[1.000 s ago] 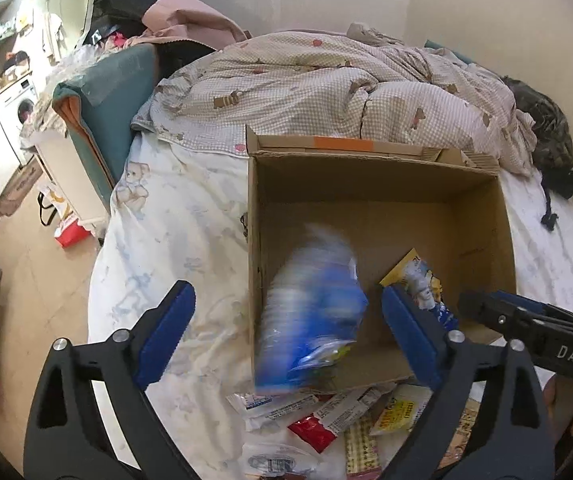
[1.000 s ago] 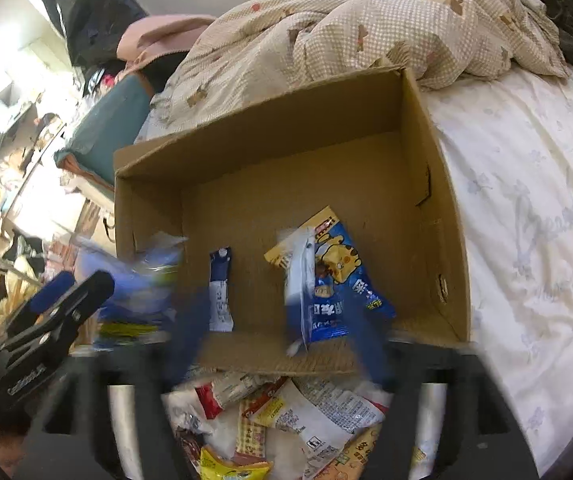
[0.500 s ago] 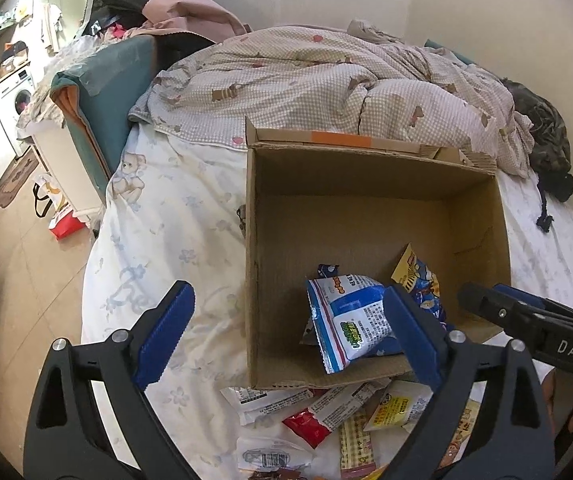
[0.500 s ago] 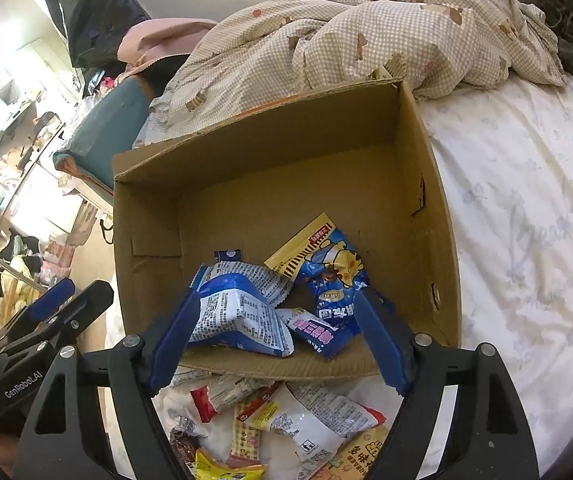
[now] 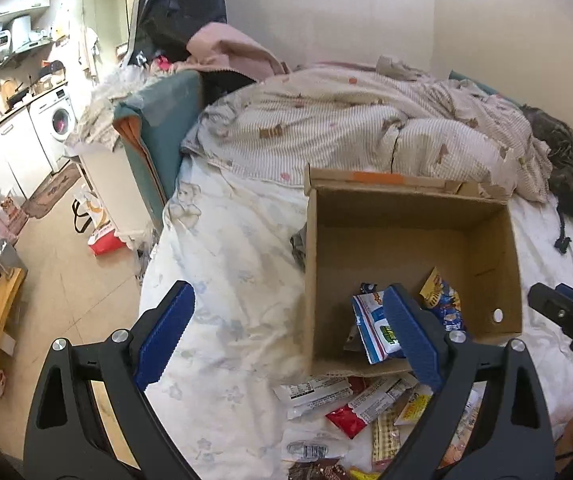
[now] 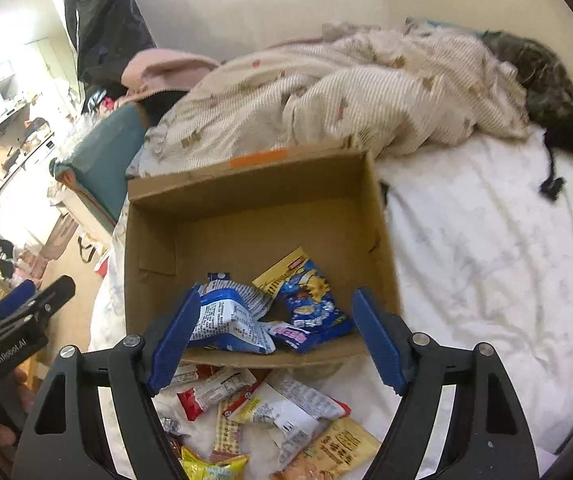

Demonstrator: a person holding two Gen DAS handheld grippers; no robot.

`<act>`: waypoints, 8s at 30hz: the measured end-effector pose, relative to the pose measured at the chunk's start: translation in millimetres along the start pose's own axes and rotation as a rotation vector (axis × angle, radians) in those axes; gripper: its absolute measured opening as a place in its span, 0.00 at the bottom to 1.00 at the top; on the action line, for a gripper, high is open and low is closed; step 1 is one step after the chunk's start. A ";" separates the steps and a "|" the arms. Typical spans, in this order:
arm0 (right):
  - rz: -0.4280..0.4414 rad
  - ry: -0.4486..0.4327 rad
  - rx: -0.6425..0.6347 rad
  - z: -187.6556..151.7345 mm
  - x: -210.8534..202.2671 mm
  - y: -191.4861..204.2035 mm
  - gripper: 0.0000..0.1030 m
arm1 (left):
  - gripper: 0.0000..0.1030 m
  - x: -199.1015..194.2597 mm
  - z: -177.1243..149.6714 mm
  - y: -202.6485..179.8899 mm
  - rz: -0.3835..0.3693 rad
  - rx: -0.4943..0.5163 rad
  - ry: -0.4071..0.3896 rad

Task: Organize snacks
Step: 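Withdraw both grippers from the box back toward the remaining snacks, then grasp the yellow chip bag with the left gripper and lift it, then grasp the tan peanut snack bag with the right gripper while the left gripper holds the yellow bag, then carry both bags over the box and open both grippers to drop them, then withdraw both grippers from the box back over the snack pile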

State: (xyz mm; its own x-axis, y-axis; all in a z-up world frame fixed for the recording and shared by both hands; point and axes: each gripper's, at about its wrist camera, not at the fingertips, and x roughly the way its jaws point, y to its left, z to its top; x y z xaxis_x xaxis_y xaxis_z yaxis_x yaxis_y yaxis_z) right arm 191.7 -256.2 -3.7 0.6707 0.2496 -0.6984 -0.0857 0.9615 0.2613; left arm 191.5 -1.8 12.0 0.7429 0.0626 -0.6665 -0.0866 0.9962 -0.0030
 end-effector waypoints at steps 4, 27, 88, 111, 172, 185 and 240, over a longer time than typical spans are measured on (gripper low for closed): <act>0.037 0.014 0.016 -13.0 -17.4 -6.7 0.79 | 0.91 -15.1 -11.0 9.2 -0.029 -0.038 0.021; 0.047 0.186 0.091 -80.1 -27.7 -25.6 0.79 | 0.91 -38.2 -75.3 2.5 -0.072 -0.017 0.162; -0.148 0.490 0.526 -122.2 43.6 -114.1 0.69 | 0.31 9.1 -86.4 1.7 -0.212 -0.059 0.523; -0.169 0.504 0.308 -138.7 56.5 -67.0 0.12 | 0.31 9.2 -86.0 -1.0 -0.185 -0.019 0.506; 0.019 0.080 0.241 14.3 50.4 -73.6 0.04 | 0.31 71.0 11.8 -46.1 -0.070 0.184 0.134; 0.073 0.103 0.248 19.4 68.1 -66.3 0.04 | 0.32 83.2 8.0 -44.8 -0.114 0.117 0.130; 0.081 0.105 0.188 19.2 52.4 -40.0 0.61 | 0.72 35.8 11.3 -32.7 -0.246 0.080 0.072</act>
State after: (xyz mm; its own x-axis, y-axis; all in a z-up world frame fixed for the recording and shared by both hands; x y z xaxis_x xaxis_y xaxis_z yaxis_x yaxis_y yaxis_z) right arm 244.4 -283.8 -37.9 0.5862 0.3448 -0.7332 0.0099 0.9018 0.4320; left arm 228.4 -31.5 -3.4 0.6855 -0.1832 -0.7047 0.1450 0.9828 -0.1144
